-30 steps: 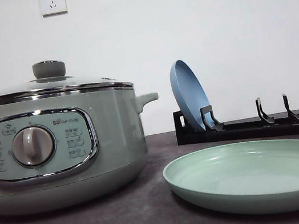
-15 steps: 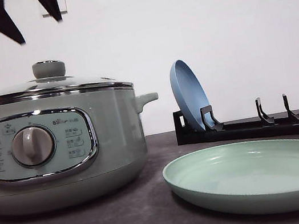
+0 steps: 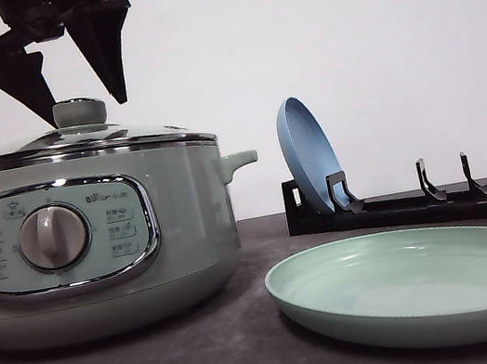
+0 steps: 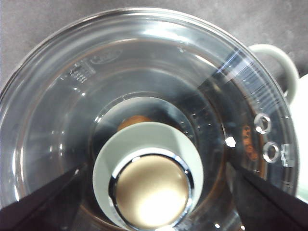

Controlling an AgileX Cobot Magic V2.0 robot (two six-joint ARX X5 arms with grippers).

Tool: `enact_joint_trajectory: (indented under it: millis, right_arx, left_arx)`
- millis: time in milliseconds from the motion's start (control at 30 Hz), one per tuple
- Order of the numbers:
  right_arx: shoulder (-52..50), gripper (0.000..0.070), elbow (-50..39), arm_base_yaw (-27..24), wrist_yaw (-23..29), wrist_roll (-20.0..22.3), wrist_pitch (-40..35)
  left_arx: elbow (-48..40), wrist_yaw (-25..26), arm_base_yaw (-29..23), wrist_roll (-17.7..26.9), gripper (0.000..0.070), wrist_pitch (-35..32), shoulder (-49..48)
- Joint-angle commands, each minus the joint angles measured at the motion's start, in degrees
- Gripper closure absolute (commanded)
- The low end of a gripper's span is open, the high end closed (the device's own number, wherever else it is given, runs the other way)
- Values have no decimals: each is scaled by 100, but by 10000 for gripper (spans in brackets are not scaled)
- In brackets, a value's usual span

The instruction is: Transfer potato from steamer to green plate

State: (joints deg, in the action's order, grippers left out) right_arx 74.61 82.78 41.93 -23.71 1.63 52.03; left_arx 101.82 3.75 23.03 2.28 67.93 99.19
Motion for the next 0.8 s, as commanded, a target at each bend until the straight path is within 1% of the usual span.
enact_joint_trajectory:
  millis: [0, 133, 233, 567, 667, 767]
  right_arx:
    - [59, 284, 90, 39, 20, 69, -31]
    - [59, 284, 90, 39, 20, 83, -31]
    - [59, 284, 90, 39, 18, 98, -33]
    - [59, 284, 90, 28, 20, 100, -37]
    - [59, 284, 90, 28, 20, 99, -36]
    - [59, 284, 90, 28, 19, 99, -35]
  left_arx:
    - [179, -69, 31, 70, 159, -4, 114]
    - [179, -83, 31, 70, 160, 17, 125]
    - [177, -85, 31, 66, 202, 37, 127]
    - [177, -83, 73, 46, 205, 139, 173]
    - [177, -83, 73, 36, 236, 143, 206]
    - [177, -83, 82, 9, 245, 127, 212]
